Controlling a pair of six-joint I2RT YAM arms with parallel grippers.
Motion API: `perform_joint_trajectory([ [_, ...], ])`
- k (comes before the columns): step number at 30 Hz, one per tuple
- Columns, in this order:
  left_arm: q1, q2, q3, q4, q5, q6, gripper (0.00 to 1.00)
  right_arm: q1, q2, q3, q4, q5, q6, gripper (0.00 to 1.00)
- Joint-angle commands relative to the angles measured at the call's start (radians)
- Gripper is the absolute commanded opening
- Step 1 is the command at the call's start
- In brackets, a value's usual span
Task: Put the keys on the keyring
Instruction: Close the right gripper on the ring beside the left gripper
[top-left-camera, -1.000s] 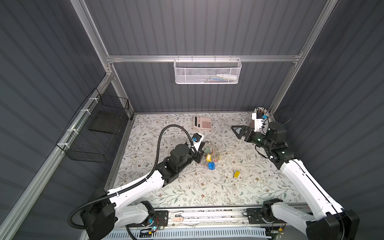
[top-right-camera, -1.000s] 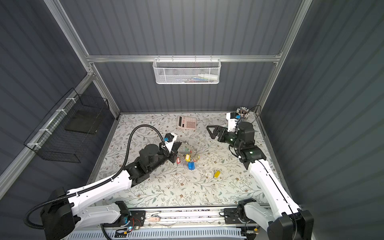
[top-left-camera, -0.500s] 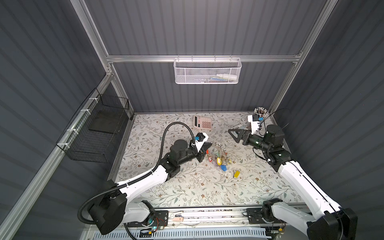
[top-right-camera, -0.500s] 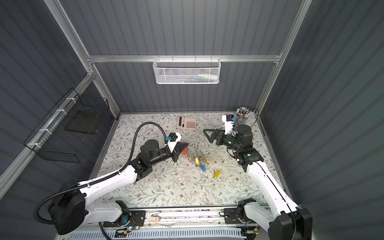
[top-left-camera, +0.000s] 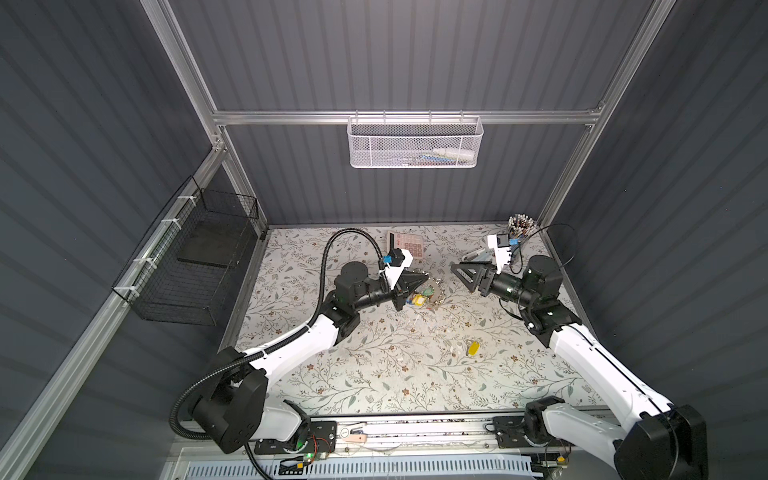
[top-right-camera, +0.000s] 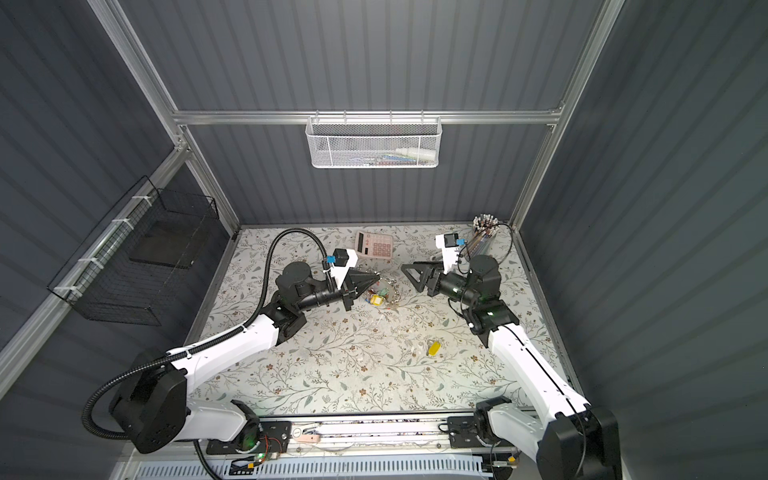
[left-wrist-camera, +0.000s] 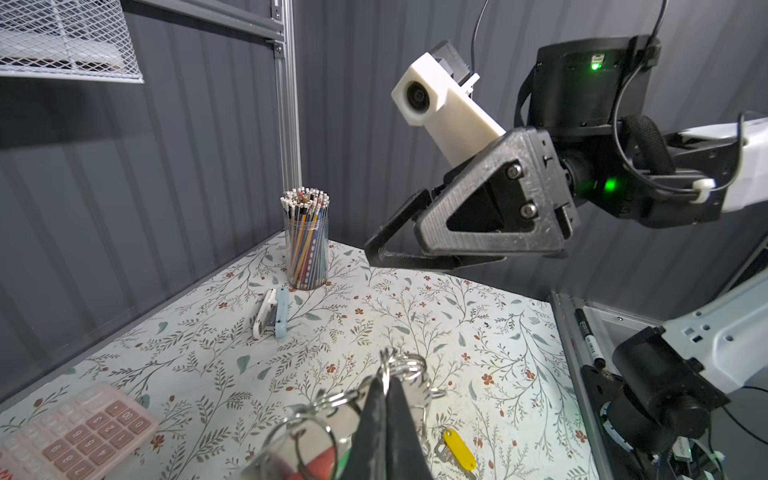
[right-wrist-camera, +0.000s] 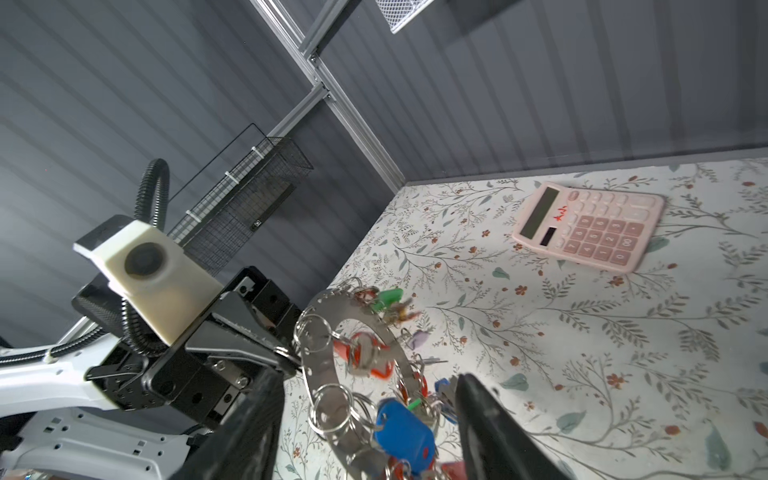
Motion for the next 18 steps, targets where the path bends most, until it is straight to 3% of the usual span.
perform_joint_trajectory([
  [1,0.053,0.033,0.069,0.168,0.160,-0.119,0.00,0.006,0.043,0.004,0.124,-0.066,0.005,0.61],
  [5,0.088,0.072,0.088,0.256,0.245,-0.218,0.00,0.009,0.079,0.018,0.196,-0.120,0.025,0.57],
  [10,0.094,0.077,0.093,0.289,0.277,-0.249,0.00,0.027,0.092,0.046,0.135,-0.126,-0.035,0.42],
  [18,0.095,0.089,0.087,0.337,0.300,-0.290,0.00,0.058,0.129,0.080,0.126,-0.125,-0.063,0.38],
])
